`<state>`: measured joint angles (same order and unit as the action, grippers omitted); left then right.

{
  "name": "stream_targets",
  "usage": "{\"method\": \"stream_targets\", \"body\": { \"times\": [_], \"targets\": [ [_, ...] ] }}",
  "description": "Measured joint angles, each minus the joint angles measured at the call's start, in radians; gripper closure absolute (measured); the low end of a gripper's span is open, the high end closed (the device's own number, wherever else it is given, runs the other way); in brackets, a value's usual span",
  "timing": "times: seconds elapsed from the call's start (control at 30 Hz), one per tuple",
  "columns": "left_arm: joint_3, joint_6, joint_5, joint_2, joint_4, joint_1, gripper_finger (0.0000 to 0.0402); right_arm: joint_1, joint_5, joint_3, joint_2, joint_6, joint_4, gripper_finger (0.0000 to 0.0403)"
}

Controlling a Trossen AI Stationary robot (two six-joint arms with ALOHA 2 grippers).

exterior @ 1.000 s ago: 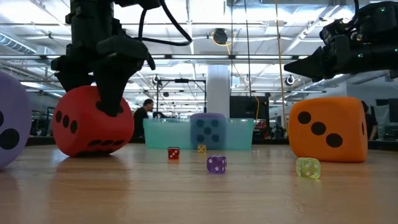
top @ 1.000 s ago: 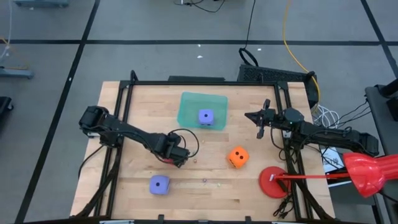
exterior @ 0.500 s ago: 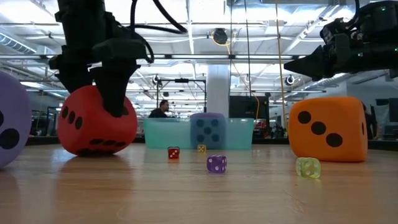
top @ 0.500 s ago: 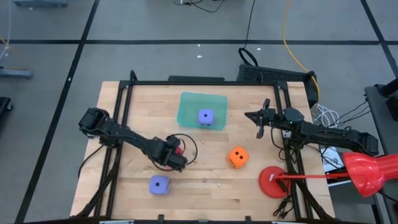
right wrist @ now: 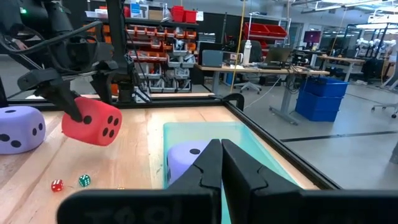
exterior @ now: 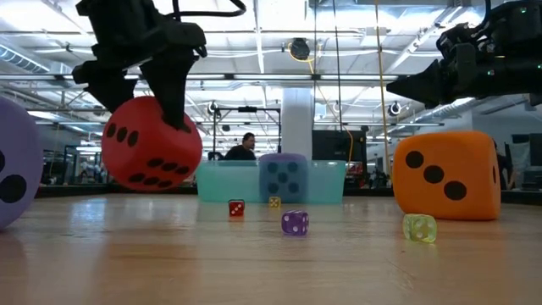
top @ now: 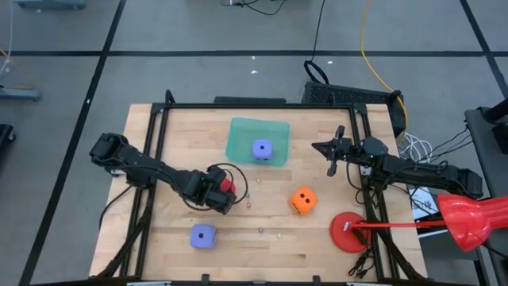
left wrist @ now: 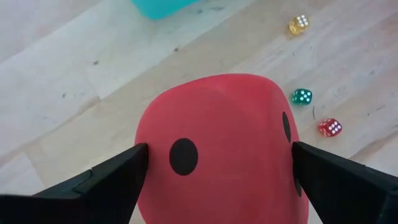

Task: Pick & Place Dice
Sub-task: Put the large red dice into the blue bin

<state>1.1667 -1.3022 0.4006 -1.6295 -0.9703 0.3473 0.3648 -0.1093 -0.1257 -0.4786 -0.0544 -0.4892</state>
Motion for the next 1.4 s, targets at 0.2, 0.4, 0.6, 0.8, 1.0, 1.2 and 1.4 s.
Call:
{"method": "stream_targets", "body": {
  "times": [0.2, 0.4, 0.6, 0.8, 1.0, 1.2, 1.4],
  "targets": [
    [0.0, 0.011, 0.064, 0.018, -0.001, -0.007, 0.0003, 0.0, 0.0, 0.0, 0.0, 0.009, 0.001, 0.0403],
    [0.002, 0.051, 0.108, 0.113, 0.03, -0.036, 0.0003, 0.0, 0.0, 0.0, 0.0, 0.009, 0.006, 0.0403],
    [0.004, 0.118, 0.166, 0.239, 0.113, -0.075, 0.0003, 0.0, 0.0, 0.0, -0.001, 0.008, 0.006, 0.0403],
    [0.004, 0.225, 0.169, 0.286, 0.18, -0.159, 0.0003, 0.0, 0.0, 0.0, -0.001, 0.009, 0.006, 0.0403],
    [0.005, 0.434, 0.111, 0.288, 0.326, -0.303, 0.0003, 0.0, 0.0, 0.0, -0.001, 0.003, -0.004, 0.0403],
    [0.005, 0.585, 0.065, 0.288, 0.475, -0.409, 0.0003, 0.0, 0.0, 0.0, -0.001, 0.011, -0.008, 0.0403],
    [0.006, 0.627, 0.014, 0.273, 0.523, -0.483, 0.0003, 0.0, 0.0, 0.0, -0.001, 0.019, -0.008, 0.0403]
  ]
}}
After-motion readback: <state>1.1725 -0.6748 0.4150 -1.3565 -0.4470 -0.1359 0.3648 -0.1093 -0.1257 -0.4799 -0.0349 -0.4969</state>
